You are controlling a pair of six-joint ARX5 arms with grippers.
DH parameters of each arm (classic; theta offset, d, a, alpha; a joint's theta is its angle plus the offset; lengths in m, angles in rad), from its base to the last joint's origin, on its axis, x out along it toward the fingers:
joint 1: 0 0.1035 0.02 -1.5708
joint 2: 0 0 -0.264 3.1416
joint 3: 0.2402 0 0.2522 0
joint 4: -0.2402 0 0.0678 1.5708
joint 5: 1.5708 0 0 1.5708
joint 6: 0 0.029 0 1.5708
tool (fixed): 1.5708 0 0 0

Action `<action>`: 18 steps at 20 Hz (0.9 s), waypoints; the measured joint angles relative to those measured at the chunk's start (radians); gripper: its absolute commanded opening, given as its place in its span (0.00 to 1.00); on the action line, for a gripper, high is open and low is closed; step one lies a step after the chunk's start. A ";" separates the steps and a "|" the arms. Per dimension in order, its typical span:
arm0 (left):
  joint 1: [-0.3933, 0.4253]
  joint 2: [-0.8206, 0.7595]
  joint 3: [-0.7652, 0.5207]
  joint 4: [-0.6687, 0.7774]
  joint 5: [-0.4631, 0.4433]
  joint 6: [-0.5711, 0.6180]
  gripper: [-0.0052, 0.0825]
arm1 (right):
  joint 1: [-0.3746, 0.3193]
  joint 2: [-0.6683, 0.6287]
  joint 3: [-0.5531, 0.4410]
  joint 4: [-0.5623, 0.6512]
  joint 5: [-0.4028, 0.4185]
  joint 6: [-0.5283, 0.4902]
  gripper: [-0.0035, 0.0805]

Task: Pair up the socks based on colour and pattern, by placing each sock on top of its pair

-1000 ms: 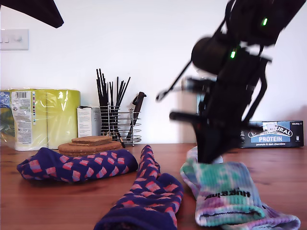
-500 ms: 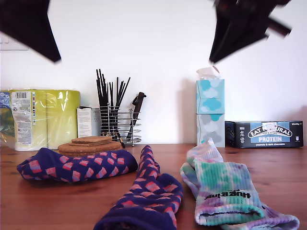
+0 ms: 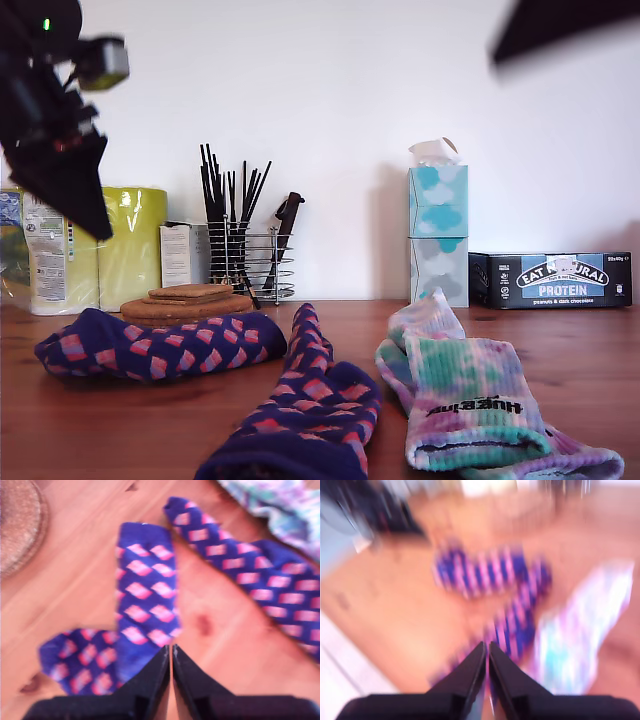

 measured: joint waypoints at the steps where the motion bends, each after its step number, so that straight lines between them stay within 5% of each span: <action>1: 0.008 0.032 0.000 0.014 0.000 0.000 0.70 | 0.013 0.009 -0.025 -0.031 -0.004 0.000 0.03; 7: 0.005 0.198 0.000 0.056 -0.002 -0.002 0.66 | 0.066 -0.107 -0.007 -0.097 -0.032 0.000 0.03; 8: 0.005 0.217 0.000 0.055 -0.003 -0.016 0.56 | 0.066 -0.111 -0.003 -0.097 -0.032 0.000 0.03; 10: 0.005 0.246 0.000 0.049 -0.003 -0.046 0.11 | 0.066 -0.110 -0.002 -0.098 -0.032 0.000 0.03; 11: 0.005 0.253 0.000 0.042 -0.003 -0.051 0.05 | 0.066 -0.104 -0.002 -0.097 -0.032 0.000 0.03; 15: 0.005 0.253 0.019 -0.043 0.031 -0.196 0.03 | 0.066 -0.097 -0.002 -0.052 -0.032 -0.019 0.03; 18: 0.018 0.253 0.110 -0.137 0.211 -0.374 0.03 | 0.066 -0.093 -0.002 -0.031 -0.031 -0.095 0.05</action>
